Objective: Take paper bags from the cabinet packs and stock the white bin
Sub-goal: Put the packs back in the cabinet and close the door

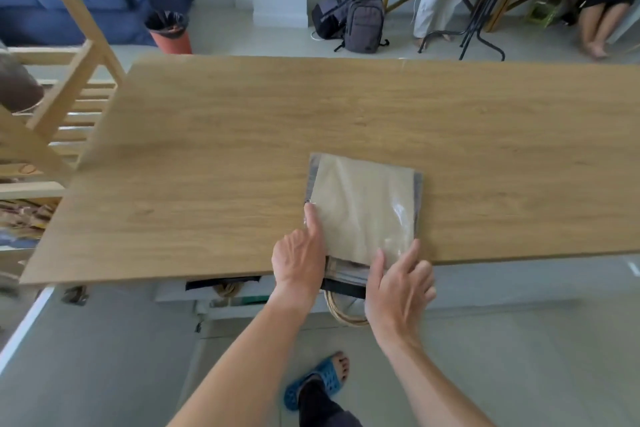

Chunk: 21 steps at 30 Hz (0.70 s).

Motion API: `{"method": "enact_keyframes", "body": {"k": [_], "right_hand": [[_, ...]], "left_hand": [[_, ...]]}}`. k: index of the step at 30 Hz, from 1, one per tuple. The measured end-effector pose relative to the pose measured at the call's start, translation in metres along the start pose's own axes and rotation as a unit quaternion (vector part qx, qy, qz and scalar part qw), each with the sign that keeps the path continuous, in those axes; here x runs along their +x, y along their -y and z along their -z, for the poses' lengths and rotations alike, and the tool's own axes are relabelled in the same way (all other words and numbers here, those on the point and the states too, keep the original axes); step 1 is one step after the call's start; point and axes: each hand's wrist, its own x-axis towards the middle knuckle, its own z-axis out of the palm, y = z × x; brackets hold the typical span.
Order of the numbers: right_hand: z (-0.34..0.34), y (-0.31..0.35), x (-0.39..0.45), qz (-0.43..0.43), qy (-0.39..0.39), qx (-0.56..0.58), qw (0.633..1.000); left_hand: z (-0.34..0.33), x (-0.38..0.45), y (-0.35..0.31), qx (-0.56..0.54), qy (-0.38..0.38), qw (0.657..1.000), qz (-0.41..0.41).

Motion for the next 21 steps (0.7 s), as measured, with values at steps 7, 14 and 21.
{"method": "enact_keyframes", "body": {"k": [7,14,21], "right_hand": [[-0.002,-0.055,-0.155,-0.024,0.054,0.044,0.997],[-0.034,-0.081,-0.207,0.011,0.149,0.003,0.989],[-0.086,-0.093,-0.196,0.061,0.151,0.0,0.987]], "left_hand": [[-0.063,-0.143,0.07,-0.052,0.033,0.998,0.006],[-0.138,-0.194,0.109,-0.07,0.053,0.995,0.045],[-0.188,-0.184,0.116,-0.106,0.006,0.992,0.062]]}}
